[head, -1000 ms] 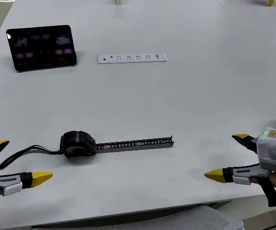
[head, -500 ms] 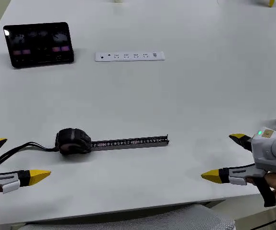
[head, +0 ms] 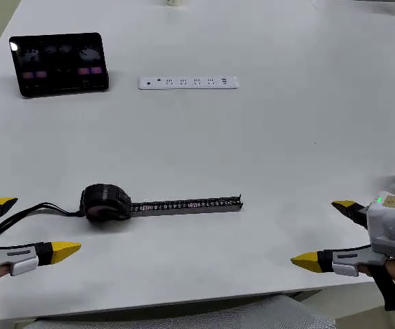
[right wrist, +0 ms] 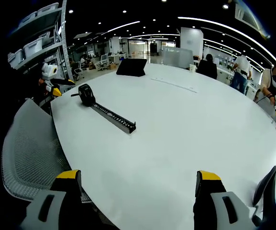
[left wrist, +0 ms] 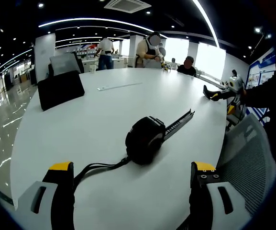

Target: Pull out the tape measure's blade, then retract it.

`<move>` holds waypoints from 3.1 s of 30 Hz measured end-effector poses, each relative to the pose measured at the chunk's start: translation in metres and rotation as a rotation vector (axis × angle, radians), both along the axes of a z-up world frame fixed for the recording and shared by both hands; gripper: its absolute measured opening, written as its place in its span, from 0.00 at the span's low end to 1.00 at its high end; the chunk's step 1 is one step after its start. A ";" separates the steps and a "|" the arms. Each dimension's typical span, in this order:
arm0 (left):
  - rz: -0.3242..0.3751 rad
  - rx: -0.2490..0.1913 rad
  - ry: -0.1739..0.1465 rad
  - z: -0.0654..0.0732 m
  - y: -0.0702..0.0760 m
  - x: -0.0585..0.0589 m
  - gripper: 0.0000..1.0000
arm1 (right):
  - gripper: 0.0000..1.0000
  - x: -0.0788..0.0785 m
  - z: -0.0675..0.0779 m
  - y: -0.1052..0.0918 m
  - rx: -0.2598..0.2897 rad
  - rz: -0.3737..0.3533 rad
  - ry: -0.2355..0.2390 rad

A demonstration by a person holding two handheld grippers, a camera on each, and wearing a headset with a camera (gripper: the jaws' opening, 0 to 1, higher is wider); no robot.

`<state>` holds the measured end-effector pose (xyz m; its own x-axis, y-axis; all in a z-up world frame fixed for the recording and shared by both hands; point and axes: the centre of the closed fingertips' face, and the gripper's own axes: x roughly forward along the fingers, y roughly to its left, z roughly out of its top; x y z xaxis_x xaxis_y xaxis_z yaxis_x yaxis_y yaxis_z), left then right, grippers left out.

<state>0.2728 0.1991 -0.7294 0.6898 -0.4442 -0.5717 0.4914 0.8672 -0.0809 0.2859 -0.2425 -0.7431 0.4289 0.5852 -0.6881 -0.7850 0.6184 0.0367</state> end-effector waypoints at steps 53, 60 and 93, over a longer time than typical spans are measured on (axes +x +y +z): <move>0.175 -0.029 -0.028 0.012 -0.084 0.051 0.98 | 0.99 0.057 0.026 0.064 -0.129 0.301 -0.030; 0.204 -0.002 -0.023 0.005 -0.086 0.055 0.99 | 0.99 0.060 0.016 0.071 -0.155 0.332 -0.018; 0.390 -0.022 -0.145 -0.005 -0.076 0.076 0.99 | 0.99 0.077 -0.034 0.114 -0.276 0.541 0.050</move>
